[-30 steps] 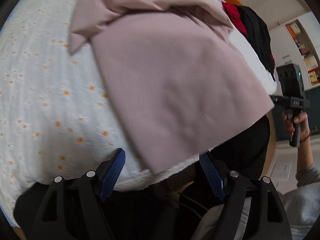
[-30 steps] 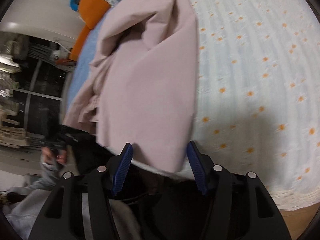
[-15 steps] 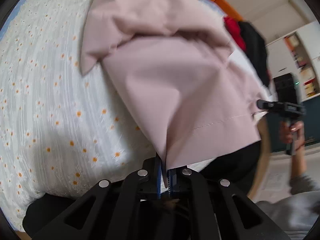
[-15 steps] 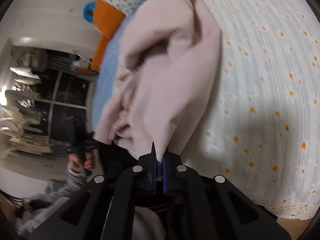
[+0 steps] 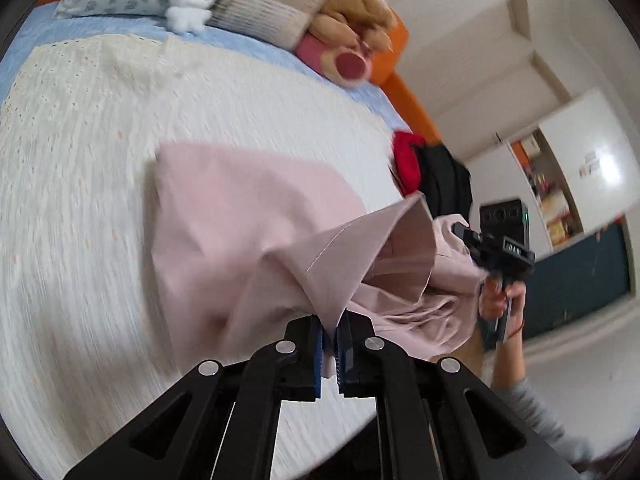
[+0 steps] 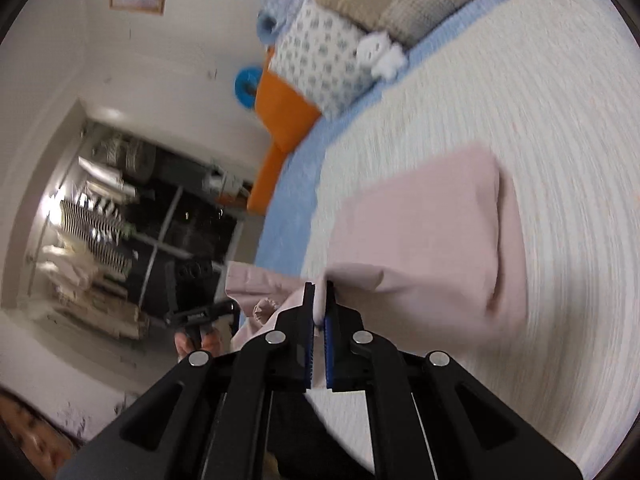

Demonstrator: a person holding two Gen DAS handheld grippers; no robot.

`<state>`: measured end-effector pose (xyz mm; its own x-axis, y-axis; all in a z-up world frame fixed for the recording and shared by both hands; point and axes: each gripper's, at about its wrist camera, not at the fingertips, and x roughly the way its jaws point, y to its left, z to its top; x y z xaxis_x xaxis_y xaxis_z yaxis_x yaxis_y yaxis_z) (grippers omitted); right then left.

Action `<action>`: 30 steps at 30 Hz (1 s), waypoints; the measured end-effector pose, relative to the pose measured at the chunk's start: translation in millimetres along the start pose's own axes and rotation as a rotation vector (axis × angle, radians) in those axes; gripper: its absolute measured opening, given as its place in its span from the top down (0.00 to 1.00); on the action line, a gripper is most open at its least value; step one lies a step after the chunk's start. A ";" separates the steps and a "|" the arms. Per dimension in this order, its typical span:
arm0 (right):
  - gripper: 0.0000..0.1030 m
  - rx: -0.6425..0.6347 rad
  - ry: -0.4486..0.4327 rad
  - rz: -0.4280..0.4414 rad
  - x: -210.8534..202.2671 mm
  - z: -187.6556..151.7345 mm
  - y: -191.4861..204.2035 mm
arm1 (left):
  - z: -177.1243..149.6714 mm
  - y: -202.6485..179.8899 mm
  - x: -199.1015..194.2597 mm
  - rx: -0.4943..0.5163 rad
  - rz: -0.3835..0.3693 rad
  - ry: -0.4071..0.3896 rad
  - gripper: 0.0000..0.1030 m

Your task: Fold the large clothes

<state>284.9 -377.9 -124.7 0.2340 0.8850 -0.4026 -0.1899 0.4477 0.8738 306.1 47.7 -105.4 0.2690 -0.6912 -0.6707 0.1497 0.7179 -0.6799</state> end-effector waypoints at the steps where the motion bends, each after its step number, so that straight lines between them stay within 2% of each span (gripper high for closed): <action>1: 0.96 0.006 -0.017 -0.017 3.9 14.6 -5.4 | 15.6 12.7 1.4 -0.025 0.003 -0.010 0.90; 5: 0.97 0.022 -0.048 -0.094 28.9 63.2 -35.0 | 65.1 53.3 21.1 -0.108 0.008 -0.015 0.90; 8: 0.97 0.020 -0.049 -0.154 47.4 82.0 -59.2 | 90.1 79.0 49.3 -0.159 0.021 0.000 0.90; 10: 0.97 0.005 -0.047 -0.231 63.1 89.4 -76.2 | 102.9 102.3 68.6 -0.203 0.029 0.019 0.90; 14: 0.99 0.008 0.005 -0.338 88.9 83.6 -111.7 | 101.8 139.7 112.9 -0.303 -0.010 0.079 0.89; 16: 1.00 -0.013 0.003 -0.374 94.5 76.0 -112.5 | 99.2 140.3 117.8 -0.311 -0.007 0.071 0.89; 18: 0.96 -0.080 -0.027 -0.396 87.8 75.0 -98.5 | 98.0 136.5 117.4 -0.306 0.018 0.069 0.89; 19: 0.93 -0.134 -0.060 -0.416 78.0 74.2 -83.4 | 97.5 134.2 117.1 -0.305 0.029 0.072 0.89; 20: 0.78 -0.183 -0.100 -0.430 64.7 72.8 -67.0 | 95.9 132.3 116.6 -0.303 0.039 0.076 0.89; 21: 0.60 -0.220 -0.146 -0.456 51.0 70.6 -52.9 | 95.4 127.0 116.4 -0.300 0.054 0.078 0.89; 22: 0.26 -0.263 -0.219 -0.490 34.7 66.4 -33.8 | 95.6 124.1 116.6 -0.296 0.066 0.078 0.89; 23: 0.28 -0.323 -0.291 -0.493 18.5 59.1 -12.9 | 96.9 120.7 117.8 -0.292 0.074 0.076 0.89; 24: 0.31 -0.392 -0.308 -0.466 8.4 50.0 10.4 | 97.6 118.5 118.3 -0.286 0.083 0.073 0.89; 26: 0.57 -0.481 -0.302 -0.405 2.9 30.5 41.5 | 97.7 119.5 117.6 -0.294 0.080 0.066 0.89; 27: 0.65 -0.535 -0.283 -0.385 7.1 19.1 55.9 | 97.8 121.3 117.3 -0.300 0.074 0.063 0.89; 28: 0.78 -0.614 -0.244 -0.404 21.4 4.6 71.2 | 97.3 123.0 116.9 -0.307 0.066 0.059 0.89; 30: 0.89 -0.725 -0.167 -0.457 59.5 -16.1 81.7 | 94.5 126.8 115.0 -0.316 0.053 0.050 0.89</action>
<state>268.0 -286.6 -81.7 0.5616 0.5935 -0.5765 -0.5895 0.7759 0.2245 445.9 67.0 -240.7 0.2200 -0.6626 -0.7160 -0.1682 0.6972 -0.6969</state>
